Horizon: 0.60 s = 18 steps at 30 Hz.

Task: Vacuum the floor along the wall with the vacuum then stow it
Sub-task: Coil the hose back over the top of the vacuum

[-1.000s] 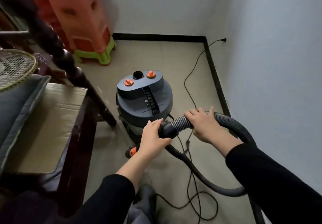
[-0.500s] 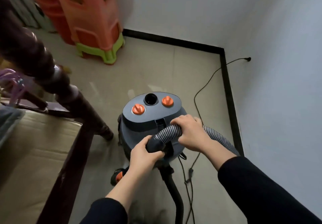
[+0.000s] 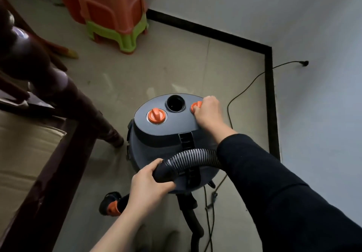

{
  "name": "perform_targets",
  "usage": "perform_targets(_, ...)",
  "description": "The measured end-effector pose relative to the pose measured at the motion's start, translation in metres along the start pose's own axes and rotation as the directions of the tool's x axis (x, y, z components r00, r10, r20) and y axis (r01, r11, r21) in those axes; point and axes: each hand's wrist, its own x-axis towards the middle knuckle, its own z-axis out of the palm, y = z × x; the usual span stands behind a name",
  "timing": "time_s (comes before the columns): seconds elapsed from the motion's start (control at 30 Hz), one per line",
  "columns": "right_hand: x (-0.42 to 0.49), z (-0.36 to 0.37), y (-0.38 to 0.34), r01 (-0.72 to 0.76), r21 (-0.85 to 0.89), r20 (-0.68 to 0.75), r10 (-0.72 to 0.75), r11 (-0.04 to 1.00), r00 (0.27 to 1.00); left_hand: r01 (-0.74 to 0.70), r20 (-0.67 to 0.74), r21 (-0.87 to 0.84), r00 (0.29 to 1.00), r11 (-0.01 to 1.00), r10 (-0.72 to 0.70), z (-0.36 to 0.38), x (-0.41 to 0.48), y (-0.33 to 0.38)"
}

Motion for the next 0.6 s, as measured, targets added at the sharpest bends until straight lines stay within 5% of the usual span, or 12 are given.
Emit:
perform_targets(0.27,0.008,-0.005,0.009,0.119,-0.059,0.060,-0.115,0.991,0.991,0.051,-0.022,-0.053,0.998,0.997,-0.052,0.006,-0.003,-0.003)
perform_targets(0.43,-0.035,-0.033,0.053,0.198,0.288,0.186,-0.258,0.937,0.948,0.044,-0.072,-0.099,0.996,0.994,-0.051,0.006,-0.010,-0.011)
perform_targets(0.6,-0.108,-0.033,0.144,0.192,0.053,0.263,-0.199,0.980,0.944,0.079,-0.172,-0.270,0.977,0.960,-0.128,-0.007,-0.019,-0.025)
